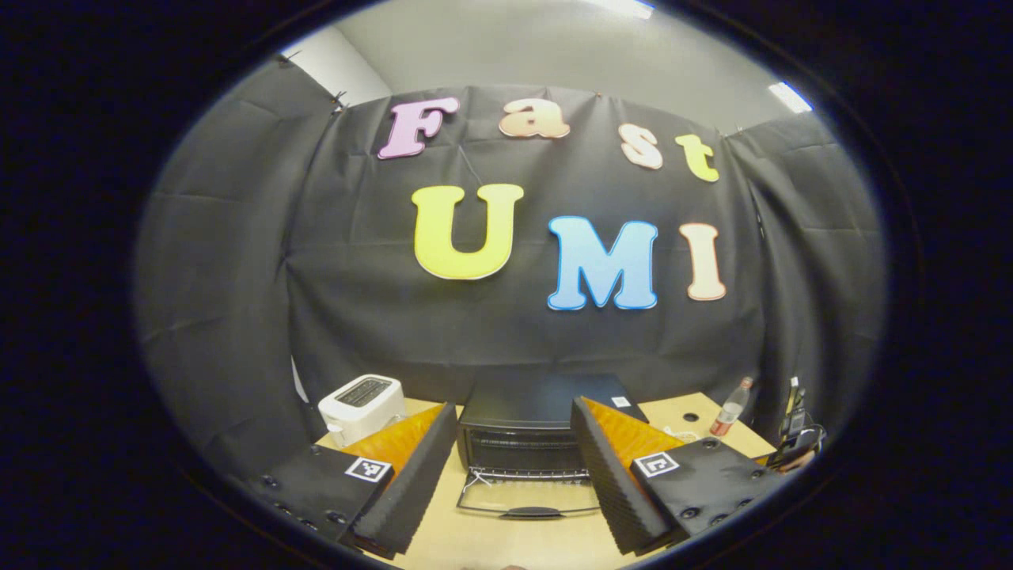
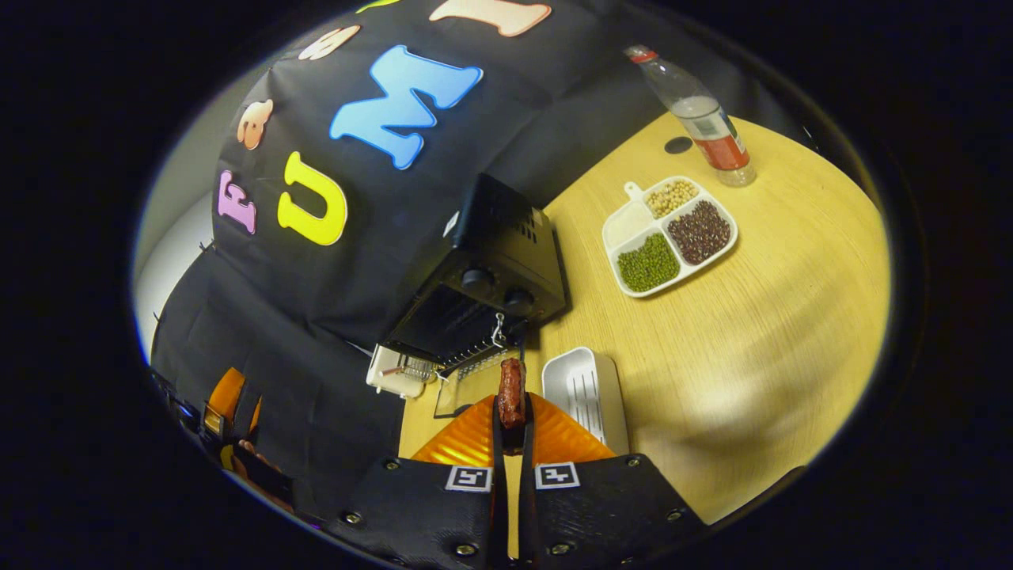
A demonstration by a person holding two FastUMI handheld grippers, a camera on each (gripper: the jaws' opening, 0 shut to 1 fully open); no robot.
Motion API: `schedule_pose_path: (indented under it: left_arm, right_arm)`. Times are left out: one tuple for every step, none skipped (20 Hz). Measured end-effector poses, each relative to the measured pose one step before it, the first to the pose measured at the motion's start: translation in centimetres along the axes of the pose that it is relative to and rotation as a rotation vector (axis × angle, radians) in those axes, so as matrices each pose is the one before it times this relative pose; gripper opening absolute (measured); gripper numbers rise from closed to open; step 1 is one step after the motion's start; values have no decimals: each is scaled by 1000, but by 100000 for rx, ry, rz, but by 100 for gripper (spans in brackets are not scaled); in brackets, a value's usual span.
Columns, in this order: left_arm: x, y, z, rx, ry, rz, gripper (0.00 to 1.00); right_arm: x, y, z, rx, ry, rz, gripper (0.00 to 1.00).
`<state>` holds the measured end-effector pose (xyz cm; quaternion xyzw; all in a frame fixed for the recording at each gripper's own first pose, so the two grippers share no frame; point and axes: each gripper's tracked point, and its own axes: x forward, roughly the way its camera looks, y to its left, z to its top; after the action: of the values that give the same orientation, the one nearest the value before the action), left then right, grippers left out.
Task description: Open the electric oven with the left hand, put the food in, and close the electric oven.
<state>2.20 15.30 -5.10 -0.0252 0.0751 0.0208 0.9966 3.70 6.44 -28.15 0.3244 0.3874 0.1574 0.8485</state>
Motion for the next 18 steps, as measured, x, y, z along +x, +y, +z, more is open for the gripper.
schedule_pose_path:
  left_arm:
    - [-30,229,206,-524,-820,-635,95]
    - [-86,325,174,-456,-618,-626,93]
    - [-25,231,-60,200,-472,-672,91]
    - [-186,499,160,1004,-632,63,91]
    - [-198,416,166,920,-990,12,91]
    - [-272,205,163,336,-911,-586,95]
    - [-269,80,80,213,-669,-751,100]
    - [-224,256,202,345,-658,-828,95]
    - [-154,427,244,870,-803,-842,95]
    - [-275,557,257,1237,-779,-461,95]
    - [-280,607,48,1013,-416,-313,95]
    - [-240,537,24,639,19,-476,100]
    - [-302,572,-19,387,-36,-354,100]
    - [-285,751,202,378,6,-90,100]
    - [-301,724,217,88,-739,69,100]
    - [-346,517,297,-326,-1030,-558,100]
    - [-440,278,190,-345,-942,-729,95]
    - [-379,491,231,-92,-794,-82,100]
  right_arm:
    - [-308,1261,152,765,-1323,1951,6]
    - [-217,1019,210,932,-1057,1879,6]
    - [79,1027,135,446,-921,1317,6]
    - [183,940,170,58,-1007,1209,6]
    - [292,1088,-48,338,-461,1571,6]
    - [318,930,-51,388,-186,1667,5]
    - [295,925,-156,-26,-161,948,6]
    - [577,590,-163,-746,-305,275,5]
    - [623,535,-302,-663,-140,-92,5]
    - [658,686,-384,-407,561,966,6]
    - [614,880,-466,328,539,983,6]
    - [771,549,-359,149,255,776,6]
    - [824,512,-335,-4,6,508,6]
    - [772,303,-265,161,-65,211,5]
    - [510,468,-517,405,171,383,6]
    - [514,360,-341,494,180,324,5]
    - [440,432,-339,11,-121,608,5]
    - [427,274,-178,-186,-27,687,5]
